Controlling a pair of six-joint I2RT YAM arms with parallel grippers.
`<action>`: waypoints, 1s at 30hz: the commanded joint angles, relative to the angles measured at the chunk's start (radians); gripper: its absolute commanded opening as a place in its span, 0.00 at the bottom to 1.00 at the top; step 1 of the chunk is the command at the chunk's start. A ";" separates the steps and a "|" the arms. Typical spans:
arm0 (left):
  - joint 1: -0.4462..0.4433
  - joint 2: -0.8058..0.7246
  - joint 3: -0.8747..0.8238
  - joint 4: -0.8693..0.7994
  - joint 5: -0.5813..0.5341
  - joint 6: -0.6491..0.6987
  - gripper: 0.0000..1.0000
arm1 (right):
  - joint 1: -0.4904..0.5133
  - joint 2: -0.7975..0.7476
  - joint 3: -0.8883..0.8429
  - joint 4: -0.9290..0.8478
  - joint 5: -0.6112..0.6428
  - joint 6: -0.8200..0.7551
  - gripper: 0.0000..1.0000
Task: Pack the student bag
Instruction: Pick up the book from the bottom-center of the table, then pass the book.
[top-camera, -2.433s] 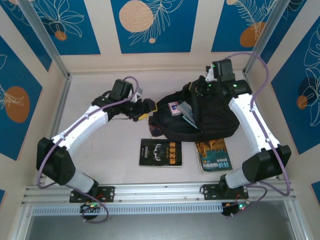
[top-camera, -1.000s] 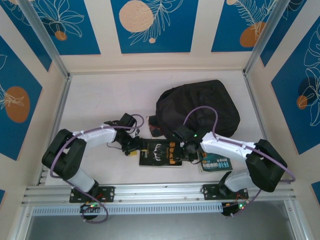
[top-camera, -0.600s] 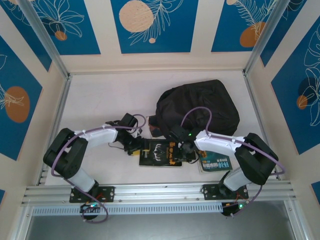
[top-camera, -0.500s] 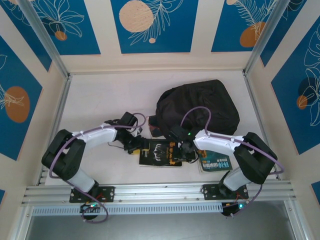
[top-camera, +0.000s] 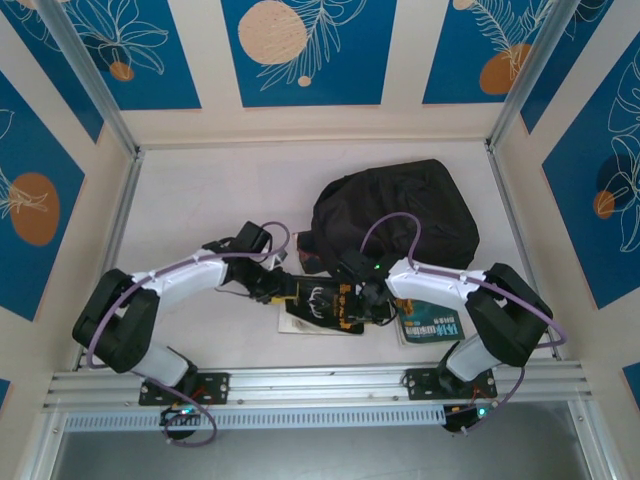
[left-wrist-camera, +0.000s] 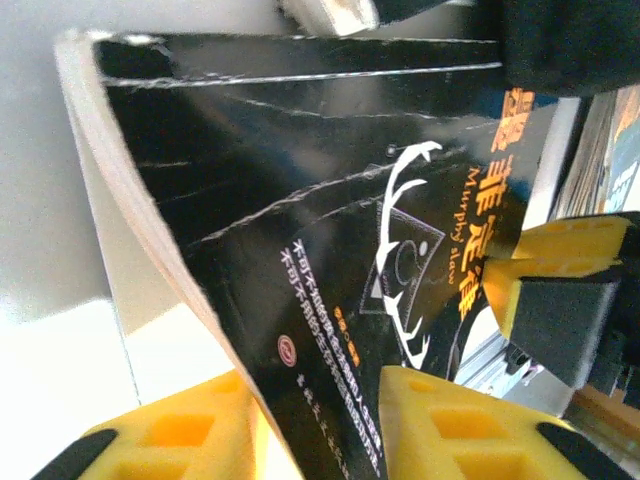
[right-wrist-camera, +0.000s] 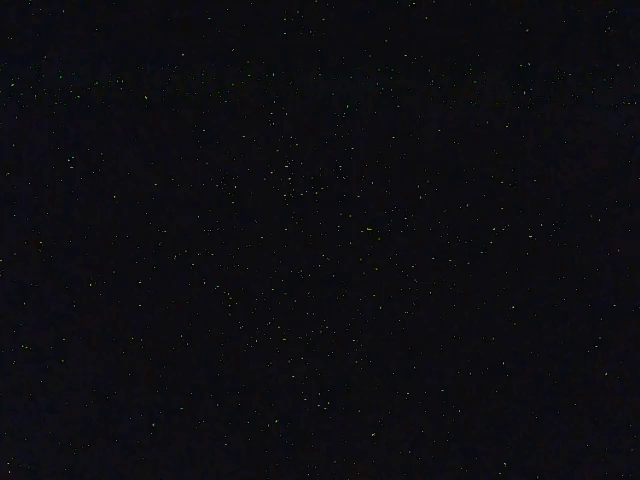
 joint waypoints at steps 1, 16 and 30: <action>-0.022 0.038 -0.029 0.115 0.153 -0.033 0.22 | 0.017 0.055 -0.030 0.019 -0.016 -0.007 0.37; -0.018 -0.325 0.069 -0.304 -0.217 0.252 0.00 | 0.013 -0.309 0.073 0.063 -0.160 -0.207 0.45; -0.091 -0.776 0.066 -0.323 -0.328 0.755 0.00 | -0.047 -0.375 0.180 0.358 -0.243 -0.980 0.61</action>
